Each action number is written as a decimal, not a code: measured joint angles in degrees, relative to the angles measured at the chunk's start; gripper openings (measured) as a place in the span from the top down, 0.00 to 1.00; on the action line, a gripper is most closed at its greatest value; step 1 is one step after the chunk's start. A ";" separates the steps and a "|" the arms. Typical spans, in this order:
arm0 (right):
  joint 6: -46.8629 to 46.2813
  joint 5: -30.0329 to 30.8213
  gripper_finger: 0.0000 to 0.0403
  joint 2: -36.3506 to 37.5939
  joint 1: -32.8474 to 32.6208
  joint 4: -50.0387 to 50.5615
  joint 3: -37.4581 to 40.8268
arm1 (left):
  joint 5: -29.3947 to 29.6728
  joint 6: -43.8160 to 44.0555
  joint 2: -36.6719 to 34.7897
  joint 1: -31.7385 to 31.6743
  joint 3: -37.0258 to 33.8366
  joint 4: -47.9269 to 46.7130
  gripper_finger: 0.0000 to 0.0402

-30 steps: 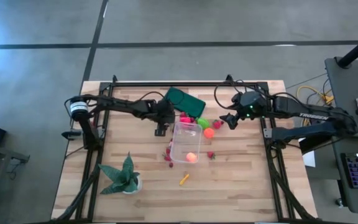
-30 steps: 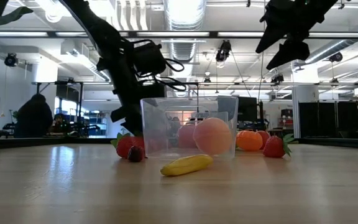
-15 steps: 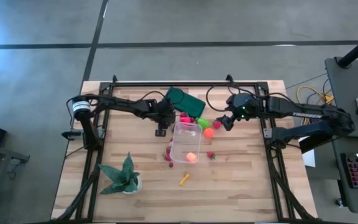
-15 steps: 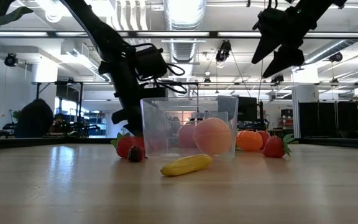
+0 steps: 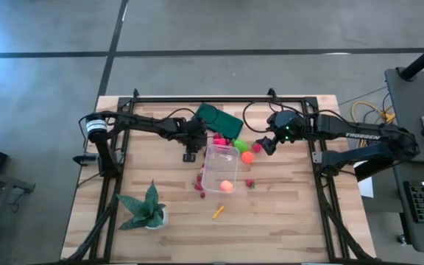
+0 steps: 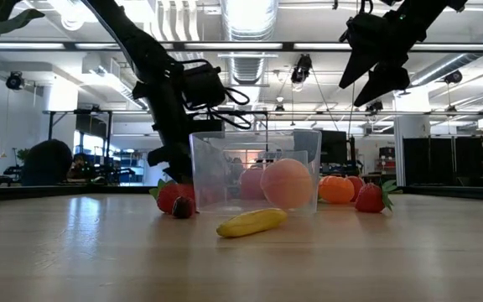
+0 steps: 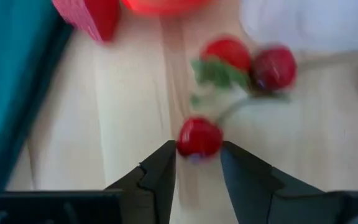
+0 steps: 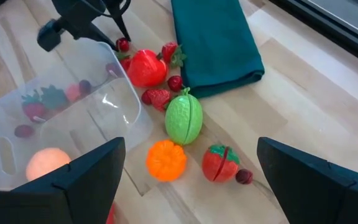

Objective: Pick and placing Produce into tupperware
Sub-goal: Put the red cherry into the transparent bin

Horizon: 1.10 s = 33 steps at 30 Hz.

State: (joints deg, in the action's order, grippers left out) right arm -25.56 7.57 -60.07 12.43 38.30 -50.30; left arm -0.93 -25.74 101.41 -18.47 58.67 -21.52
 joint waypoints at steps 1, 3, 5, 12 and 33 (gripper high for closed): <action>0.03 0.00 0.11 0.02 0.00 0.01 0.00 | 0.13 0.34 -0.71 0.24 0.71 -2.16 0.72; 0.02 -0.09 0.11 0.04 0.00 0.02 0.00 | 0.10 1.42 -3.11 0.64 2.05 -4.56 0.72; -0.16 -0.24 0.11 0.07 0.00 0.09 -0.02 | 0.11 2.61 -6.49 1.08 2.45 -6.20 0.72; 2.07 -0.45 0.11 0.09 0.00 0.39 -0.02 | -0.21 3.09 -17.06 3.57 2.59 -6.01 0.72; 3.10 -0.69 0.11 0.09 -0.02 0.42 -0.02 | 5.69 7.20 -3.70 3.88 1.38 -2.84 0.72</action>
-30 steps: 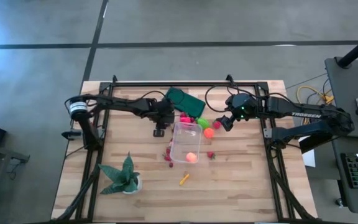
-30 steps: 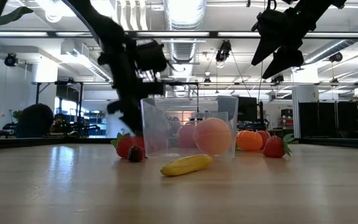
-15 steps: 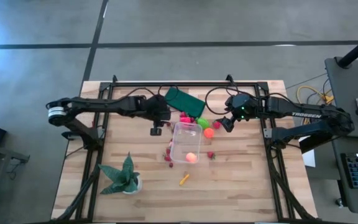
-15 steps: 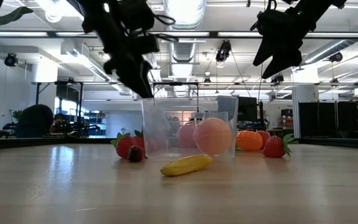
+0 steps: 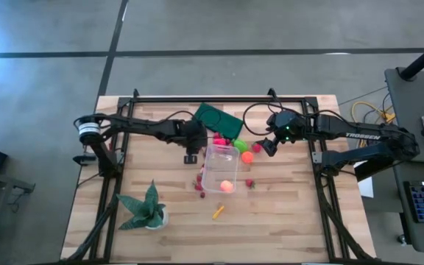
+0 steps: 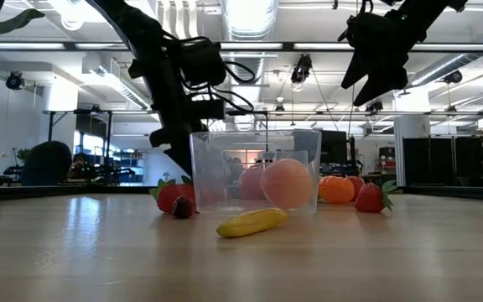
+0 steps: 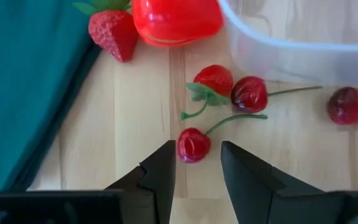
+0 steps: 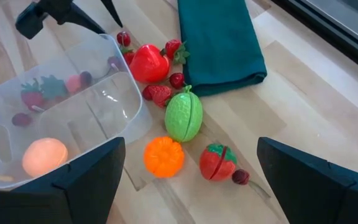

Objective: Pick and placing Produce into tupperware
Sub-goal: Put the red cherry into the transparent bin

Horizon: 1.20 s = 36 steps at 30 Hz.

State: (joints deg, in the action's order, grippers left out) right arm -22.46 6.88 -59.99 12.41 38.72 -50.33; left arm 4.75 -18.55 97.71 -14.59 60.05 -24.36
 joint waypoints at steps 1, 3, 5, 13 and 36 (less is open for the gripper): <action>0.01 0.02 0.11 -0.01 0.00 -0.01 0.00 | -0.02 -0.23 0.00 -0.07 -0.13 -0.08 0.72; 0.14 0.03 0.11 -0.05 0.01 -0.02 0.00 | 0.00 -1.48 0.43 -0.19 -0.18 0.41 0.72; 0.50 0.08 0.11 -0.07 -0.01 -0.04 0.00 | -0.03 -1.72 0.63 -0.40 -0.51 0.17 0.72; 1.53 0.23 0.11 -0.07 0.02 0.00 0.00 | 0.18 -0.64 0.61 -0.81 -0.95 4.52 0.72; 1.99 0.23 0.11 -0.09 0.02 -0.02 0.00 | 0.14 -1.79 0.87 -0.98 -1.40 4.30 0.52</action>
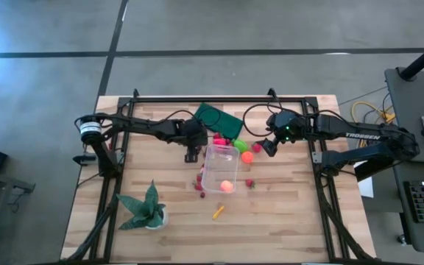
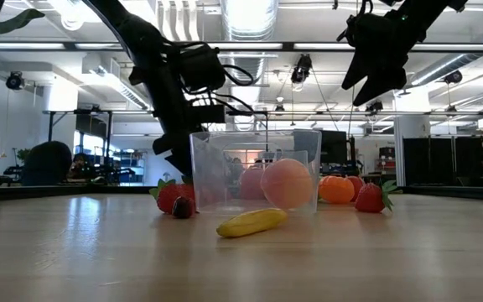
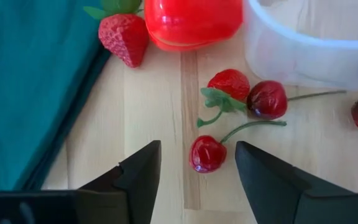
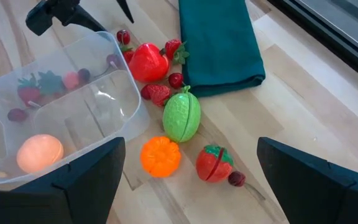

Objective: Pick and placing Produce into tupperware
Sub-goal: Put the red cherry into the transparent bin

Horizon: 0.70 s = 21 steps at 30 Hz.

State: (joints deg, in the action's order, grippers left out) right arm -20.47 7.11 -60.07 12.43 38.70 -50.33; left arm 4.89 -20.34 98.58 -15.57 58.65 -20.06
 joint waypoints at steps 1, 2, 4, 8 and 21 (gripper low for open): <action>0.00 0.00 0.11 0.00 0.00 0.00 0.00 | -0.13 0.00 0.33 -0.04 0.00 0.60 0.53; 0.02 0.00 0.11 0.00 0.00 -0.01 0.00 | -0.21 0.00 0.67 -0.10 0.00 0.85 0.53; 0.03 0.01 0.11 0.00 0.00 -0.01 0.00 | -0.28 -0.02 1.62 -0.13 -0.04 0.76 0.54; -0.09 0.02 0.11 -0.02 0.00 0.02 0.00 | -0.29 0.06 2.76 -0.18 0.41 1.01 0.54; -0.33 0.02 0.11 -0.02 0.00 0.00 0.00 | -2.78 0.47 2.63 -0.13 -0.09 1.30 0.54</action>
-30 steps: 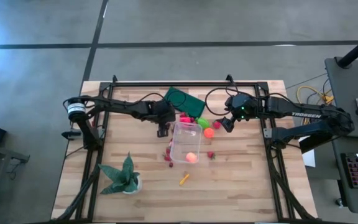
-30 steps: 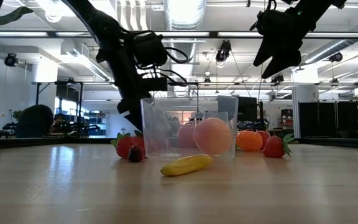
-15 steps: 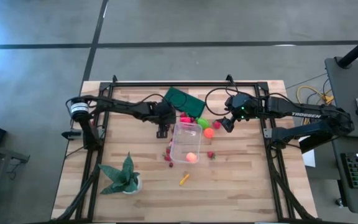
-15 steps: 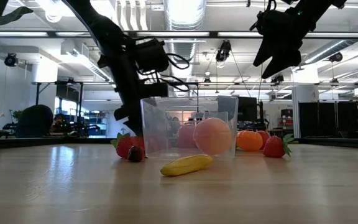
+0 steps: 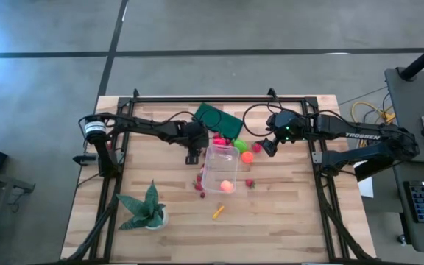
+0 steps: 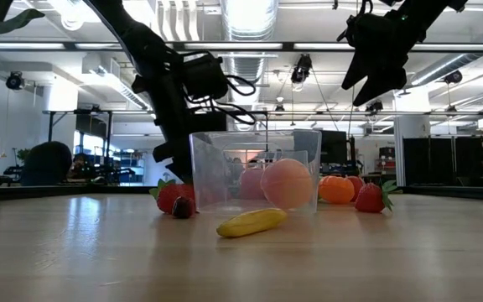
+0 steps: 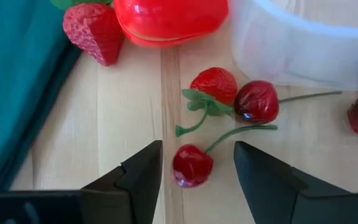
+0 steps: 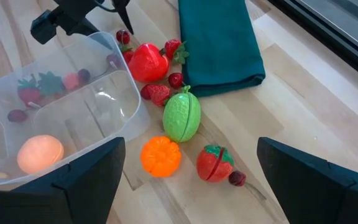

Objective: Pick and placing Produce into tupperware
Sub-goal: Put the red cherry into the transparent bin

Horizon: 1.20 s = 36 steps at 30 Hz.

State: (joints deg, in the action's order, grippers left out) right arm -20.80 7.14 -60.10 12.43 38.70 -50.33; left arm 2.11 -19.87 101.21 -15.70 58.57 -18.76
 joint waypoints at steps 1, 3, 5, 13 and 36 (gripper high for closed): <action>0.00 0.00 0.11 0.00 0.00 0.02 0.00 | -0.01 -0.01 0.00 0.00 0.00 0.03 0.54; 0.05 0.04 0.11 0.00 0.00 0.00 0.00 | -0.02 -0.01 0.00 -0.02 0.00 0.04 0.54; 0.09 0.23 0.11 0.00 0.00 0.01 0.00 | -0.02 -0.01 0.00 -0.11 -0.02 -0.05 0.54; 0.24 0.44 0.11 0.00 0.00 0.00 0.00 | 0.00 -0.01 0.00 -0.15 -0.94 -0.23 0.54; 0.24 0.44 0.11 0.00 0.00 -0.24 0.70 | 0.30 -0.03 0.00 -0.15 -0.85 -0.13 0.80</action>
State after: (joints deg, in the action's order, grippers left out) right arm -20.56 7.57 -60.10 12.43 38.46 -49.63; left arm 2.41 -19.90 101.21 -15.86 57.72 -18.89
